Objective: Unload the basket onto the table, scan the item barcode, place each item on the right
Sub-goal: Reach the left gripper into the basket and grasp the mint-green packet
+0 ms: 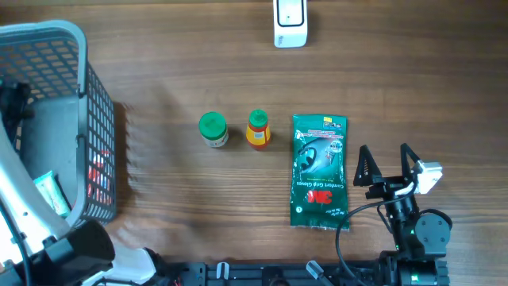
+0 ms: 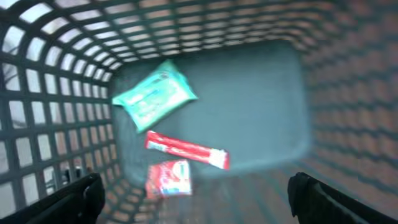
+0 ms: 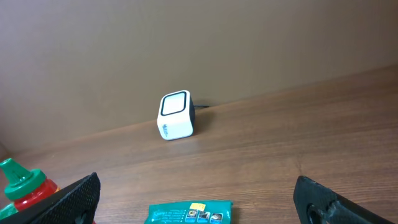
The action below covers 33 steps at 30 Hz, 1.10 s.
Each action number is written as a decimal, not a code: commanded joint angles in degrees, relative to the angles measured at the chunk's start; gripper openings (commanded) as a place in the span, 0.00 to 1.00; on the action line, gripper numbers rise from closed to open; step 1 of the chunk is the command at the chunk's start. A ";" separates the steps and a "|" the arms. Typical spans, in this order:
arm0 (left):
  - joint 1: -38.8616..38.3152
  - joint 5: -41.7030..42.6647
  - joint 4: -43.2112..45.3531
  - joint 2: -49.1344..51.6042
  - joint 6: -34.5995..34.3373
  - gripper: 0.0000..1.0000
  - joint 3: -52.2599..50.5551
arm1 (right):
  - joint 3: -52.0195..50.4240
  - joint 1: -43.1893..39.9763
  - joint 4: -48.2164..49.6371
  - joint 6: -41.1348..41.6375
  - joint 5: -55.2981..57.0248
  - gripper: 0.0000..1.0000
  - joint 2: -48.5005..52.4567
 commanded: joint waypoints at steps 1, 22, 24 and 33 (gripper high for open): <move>4.42 -3.89 3.02 -0.02 -1.20 0.95 -12.55 | -0.07 0.44 0.15 -0.17 -0.85 1.00 -0.35; 13.81 -7.34 53.00 -0.02 35.28 0.78 -57.24 | -0.07 0.44 0.15 -0.20 -0.85 1.00 -0.35; 15.82 -2.69 53.75 -0.02 35.26 0.73 -57.55 | -0.07 0.44 0.15 -0.17 -0.85 1.00 -0.35; 17.90 5.29 58.58 -0.02 35.36 0.92 -59.34 | -0.07 0.44 0.15 -0.17 -0.85 1.00 -0.35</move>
